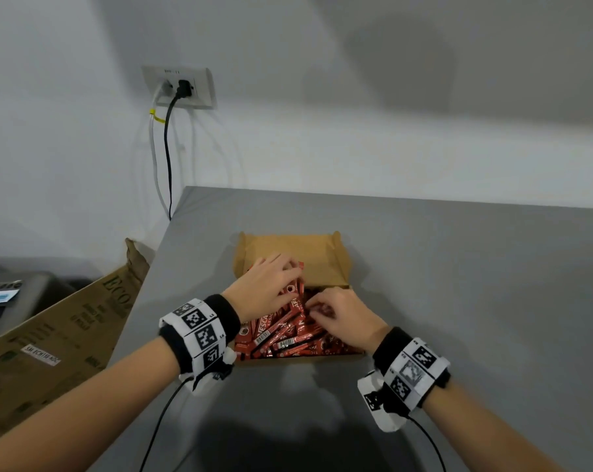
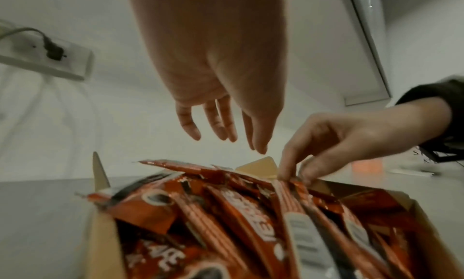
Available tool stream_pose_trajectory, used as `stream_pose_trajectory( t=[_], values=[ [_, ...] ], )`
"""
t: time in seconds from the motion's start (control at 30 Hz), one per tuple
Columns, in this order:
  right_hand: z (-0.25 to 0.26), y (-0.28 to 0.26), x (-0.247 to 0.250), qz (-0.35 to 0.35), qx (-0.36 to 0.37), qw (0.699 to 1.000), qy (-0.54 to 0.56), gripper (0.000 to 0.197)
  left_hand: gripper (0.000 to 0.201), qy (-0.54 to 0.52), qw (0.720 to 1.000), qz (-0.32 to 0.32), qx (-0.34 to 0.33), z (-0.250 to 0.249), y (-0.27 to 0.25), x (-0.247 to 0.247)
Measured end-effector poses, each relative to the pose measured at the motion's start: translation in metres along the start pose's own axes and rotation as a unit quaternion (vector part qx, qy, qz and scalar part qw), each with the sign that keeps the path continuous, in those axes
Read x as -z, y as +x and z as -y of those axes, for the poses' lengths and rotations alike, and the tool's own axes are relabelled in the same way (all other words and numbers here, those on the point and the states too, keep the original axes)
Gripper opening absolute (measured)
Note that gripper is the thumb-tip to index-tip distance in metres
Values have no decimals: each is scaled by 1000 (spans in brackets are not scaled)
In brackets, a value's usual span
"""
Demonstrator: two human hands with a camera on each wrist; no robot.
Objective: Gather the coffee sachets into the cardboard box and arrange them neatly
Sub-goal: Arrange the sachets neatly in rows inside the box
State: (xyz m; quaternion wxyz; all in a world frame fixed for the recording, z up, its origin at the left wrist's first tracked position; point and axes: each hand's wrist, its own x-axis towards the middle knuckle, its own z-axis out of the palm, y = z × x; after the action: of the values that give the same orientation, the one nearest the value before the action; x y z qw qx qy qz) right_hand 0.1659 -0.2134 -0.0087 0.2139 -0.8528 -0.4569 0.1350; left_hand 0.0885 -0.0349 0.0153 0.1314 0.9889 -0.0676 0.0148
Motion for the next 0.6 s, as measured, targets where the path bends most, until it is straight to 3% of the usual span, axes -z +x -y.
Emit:
stream_pose_trajectory(
  t=[0.1,0.2,0.37,0.5,0.6],
  values=[
    [-16,0,9,-71,-46,994,-62,24,44,62,996,51,-48,-8,6,-9],
    [-24,-2,5,-17,-87,988,-127,26,51,128,983,121,-50,-9,11,-15],
    [-25,-4,0,-30,-74,986,-148,27,68,125,984,125,-12,6,5,-18],
    [-22,5,4,-51,-91,978,-182,24,69,125,985,121,-15,6,-4,-24],
    [-21,12,4,-22,-90,973,-212,20,66,122,987,104,-28,6,-7,-29]
  ],
)
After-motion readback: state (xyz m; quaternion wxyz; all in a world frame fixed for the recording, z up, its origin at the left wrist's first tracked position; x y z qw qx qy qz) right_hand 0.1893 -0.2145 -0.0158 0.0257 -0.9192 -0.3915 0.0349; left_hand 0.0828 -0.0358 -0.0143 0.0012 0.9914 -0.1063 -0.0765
